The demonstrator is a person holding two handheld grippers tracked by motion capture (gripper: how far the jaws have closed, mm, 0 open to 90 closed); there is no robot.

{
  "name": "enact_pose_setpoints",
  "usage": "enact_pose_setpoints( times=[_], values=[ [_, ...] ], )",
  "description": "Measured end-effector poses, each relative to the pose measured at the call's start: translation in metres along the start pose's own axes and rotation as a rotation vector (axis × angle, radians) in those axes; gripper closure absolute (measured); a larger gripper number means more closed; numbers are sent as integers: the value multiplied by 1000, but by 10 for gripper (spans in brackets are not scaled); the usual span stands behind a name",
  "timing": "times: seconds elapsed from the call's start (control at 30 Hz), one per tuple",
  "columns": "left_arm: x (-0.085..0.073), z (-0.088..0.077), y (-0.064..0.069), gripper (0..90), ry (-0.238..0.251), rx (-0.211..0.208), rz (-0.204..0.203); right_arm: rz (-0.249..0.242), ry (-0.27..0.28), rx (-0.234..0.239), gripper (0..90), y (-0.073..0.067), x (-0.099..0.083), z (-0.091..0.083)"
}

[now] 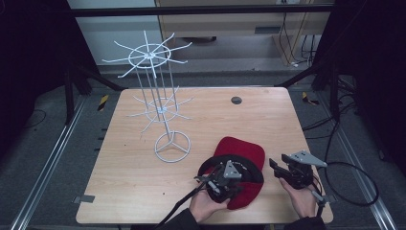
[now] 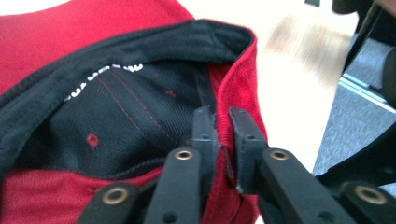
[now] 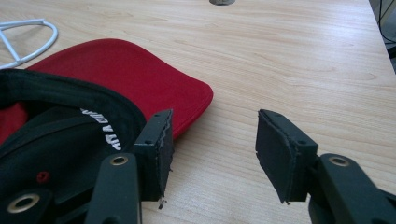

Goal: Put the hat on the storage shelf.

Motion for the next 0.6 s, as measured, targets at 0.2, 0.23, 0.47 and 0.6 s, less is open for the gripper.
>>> enact_pose_setpoints(
  times=[0.2, 0.23, 0.47, 0.6],
  values=[
    [16, -21, -3, 831, 101, 2, -14, 0, 18, 25, 468, -5, 3, -5],
    [20, -26, -5, 831, 114, 4, -12, 4, 17, 35, 467, -8, 3, -7],
    [44, -54, -26, 833, 224, 59, -44, 0, 47, 96, 461, -22, 8, -18],
    [55, -62, -38, 833, 261, 96, -60, -5, 50, 140, 457, -34, 10, -19]
  ],
)
Point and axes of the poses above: each handheld gripper's, and its own axes: z roughly forward along the jaws, x roughly out of its top, y roughly to its right, the point moved 8 cm from there along z, roughly forward along the jaws, and after that the axes turned 12 degrees about y, right-handed, at the moved point
